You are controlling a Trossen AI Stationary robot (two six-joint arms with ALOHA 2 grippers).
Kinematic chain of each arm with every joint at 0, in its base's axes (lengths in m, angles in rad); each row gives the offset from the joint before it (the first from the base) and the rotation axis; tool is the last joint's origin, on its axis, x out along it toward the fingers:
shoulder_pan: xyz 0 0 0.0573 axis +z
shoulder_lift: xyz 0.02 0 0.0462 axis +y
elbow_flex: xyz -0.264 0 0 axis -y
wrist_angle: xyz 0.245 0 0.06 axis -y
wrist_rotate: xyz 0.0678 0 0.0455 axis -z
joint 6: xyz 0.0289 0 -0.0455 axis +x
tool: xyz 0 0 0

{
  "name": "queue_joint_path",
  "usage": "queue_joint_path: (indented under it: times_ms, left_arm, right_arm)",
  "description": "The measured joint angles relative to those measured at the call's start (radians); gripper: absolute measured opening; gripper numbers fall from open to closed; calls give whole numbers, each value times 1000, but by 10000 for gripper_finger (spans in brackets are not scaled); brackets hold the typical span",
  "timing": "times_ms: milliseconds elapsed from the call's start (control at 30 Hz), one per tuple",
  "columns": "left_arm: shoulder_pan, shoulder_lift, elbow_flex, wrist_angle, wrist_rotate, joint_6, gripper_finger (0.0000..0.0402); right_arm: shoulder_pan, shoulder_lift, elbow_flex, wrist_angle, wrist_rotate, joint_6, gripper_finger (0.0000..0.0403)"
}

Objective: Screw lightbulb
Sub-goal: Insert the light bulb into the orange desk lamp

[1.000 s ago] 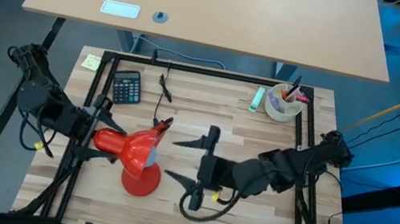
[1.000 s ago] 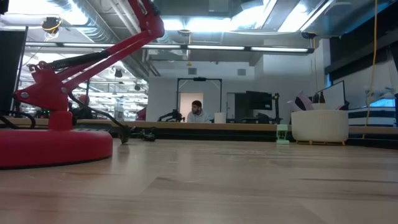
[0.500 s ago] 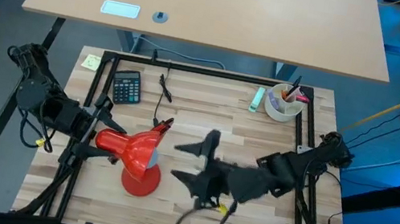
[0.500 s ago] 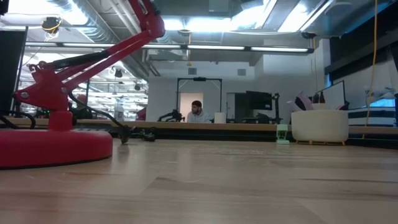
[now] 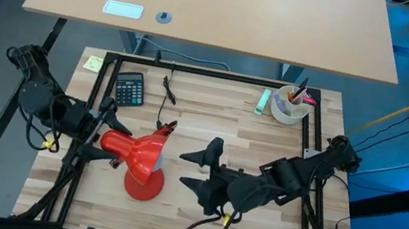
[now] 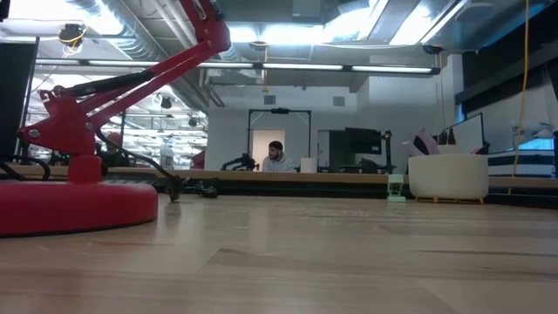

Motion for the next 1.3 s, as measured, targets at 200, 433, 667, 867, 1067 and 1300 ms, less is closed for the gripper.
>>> queue_joint_path:
  times_ms: [200, 433, 667, 867, 1067, 1300]
  left_arm:
    - [-1, -17, 0, -1, 2, -45, 337]
    - [0, -11, -1, -30, 11, -90, 346]
    - [22, 6, -1, -36, 64, -134, 343]
    - [66, 23, -1, -45, 99, -121, 343]
    - [71, 16, -1, -40, 104, -105, 322]
    - [71, 16, -1, -28, 100, -38, 244]
  right_arm:
    - [0, 0, 0, 1, -4, -43, 310]
    - [0, 0, 0, 1, -4, -43, 310]
    - [-13, 0, 0, 9, -4, -34, 310]
    - [-20, 0, 0, 8, -22, 3, 310]
    - [-19, 0, 0, 5, -22, 3, 310]
    - [-18, 0, 0, 5, -22, -1, 310]
